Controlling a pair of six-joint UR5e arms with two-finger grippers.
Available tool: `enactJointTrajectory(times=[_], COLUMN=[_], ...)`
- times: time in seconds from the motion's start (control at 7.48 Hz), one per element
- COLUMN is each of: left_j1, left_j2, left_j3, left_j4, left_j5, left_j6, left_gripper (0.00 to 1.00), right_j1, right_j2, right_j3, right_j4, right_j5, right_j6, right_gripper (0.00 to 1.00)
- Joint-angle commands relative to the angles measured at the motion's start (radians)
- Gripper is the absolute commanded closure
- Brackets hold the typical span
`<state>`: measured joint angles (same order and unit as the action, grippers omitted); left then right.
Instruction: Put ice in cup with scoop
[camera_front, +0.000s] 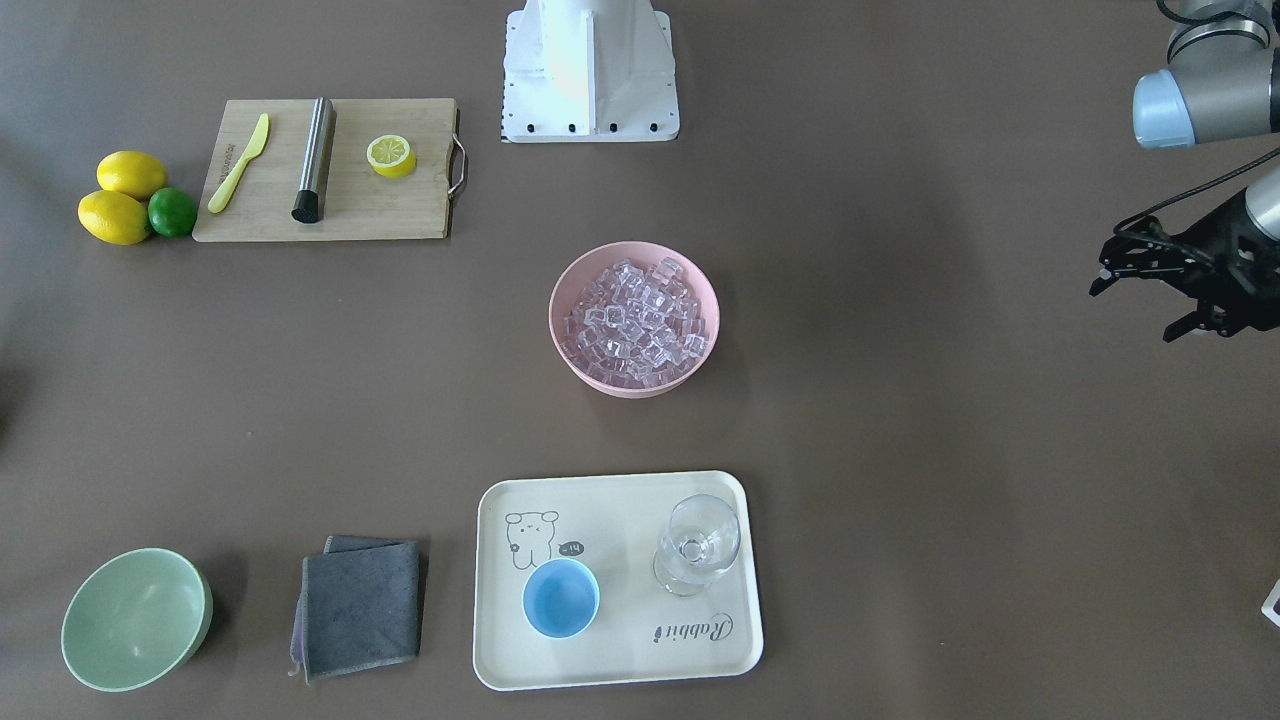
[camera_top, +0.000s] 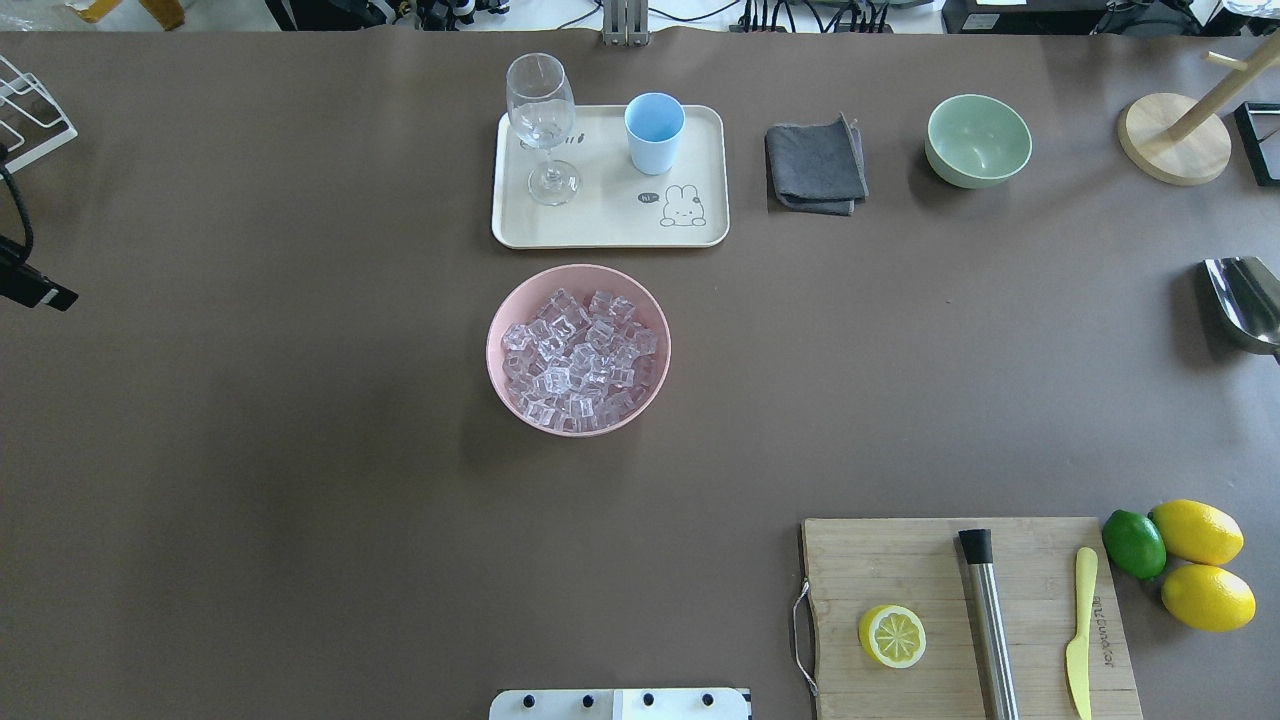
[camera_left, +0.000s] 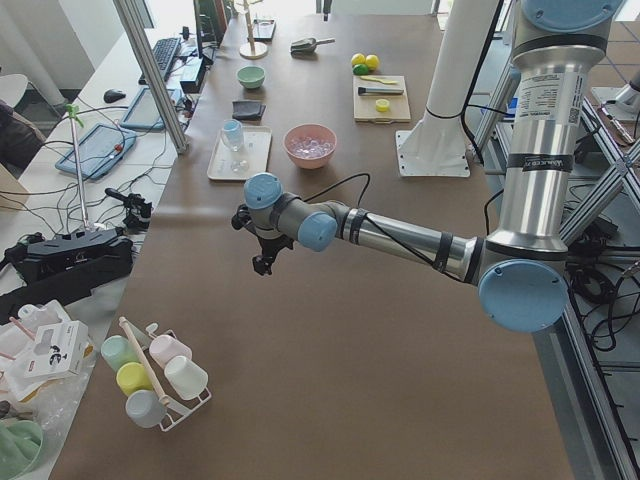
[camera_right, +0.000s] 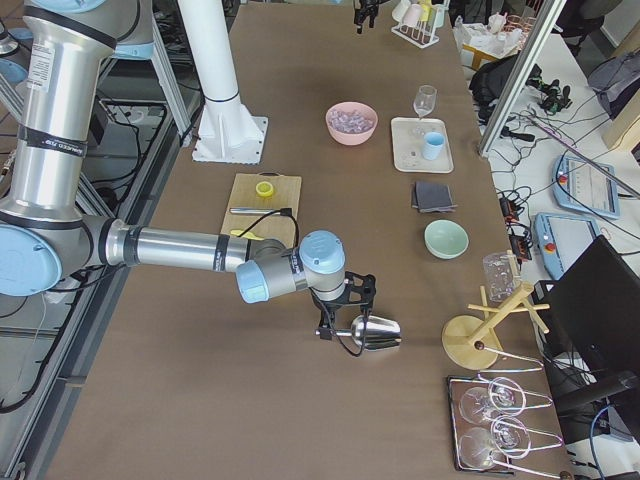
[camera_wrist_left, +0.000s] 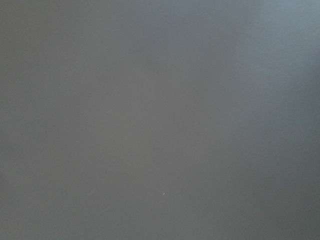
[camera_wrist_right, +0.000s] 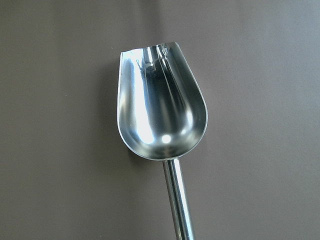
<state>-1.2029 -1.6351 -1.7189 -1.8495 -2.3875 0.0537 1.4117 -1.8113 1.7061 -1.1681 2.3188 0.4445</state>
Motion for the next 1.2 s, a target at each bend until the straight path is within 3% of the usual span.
enactJointTrajectory(times=[0.0,0.4,0.67,1.07], left_j1=[0.136,0.284,0.328,0.448], left_j2=[-0.034,-0.107,-0.163,-0.178], left_j3=[0.005,-0.008,-0.008,-0.002], left_j4=[-0.164,-0.189,-0.215,-0.399], left_j5=[-0.007,0.016,0.06,0.196], left_j6=[0.006,-0.006,0.008,0.008], left_gripper=[0.01,0.01,0.01,0.01], right_j1=[-0.111,-0.164,-0.181,-0.207], right_j2=[-0.006,-0.005,-0.002,-0.002], right_j3=[-0.094,-0.114,-0.187,-0.198], right_j4=[0.221,0.245,0.336,0.349], right_j5=[-0.082,-0.115,-0.114,-0.113], right_j6=[0.147,0.157,0.152,0.146], right_gripper=[0.01,0.04,0.05,0.22])
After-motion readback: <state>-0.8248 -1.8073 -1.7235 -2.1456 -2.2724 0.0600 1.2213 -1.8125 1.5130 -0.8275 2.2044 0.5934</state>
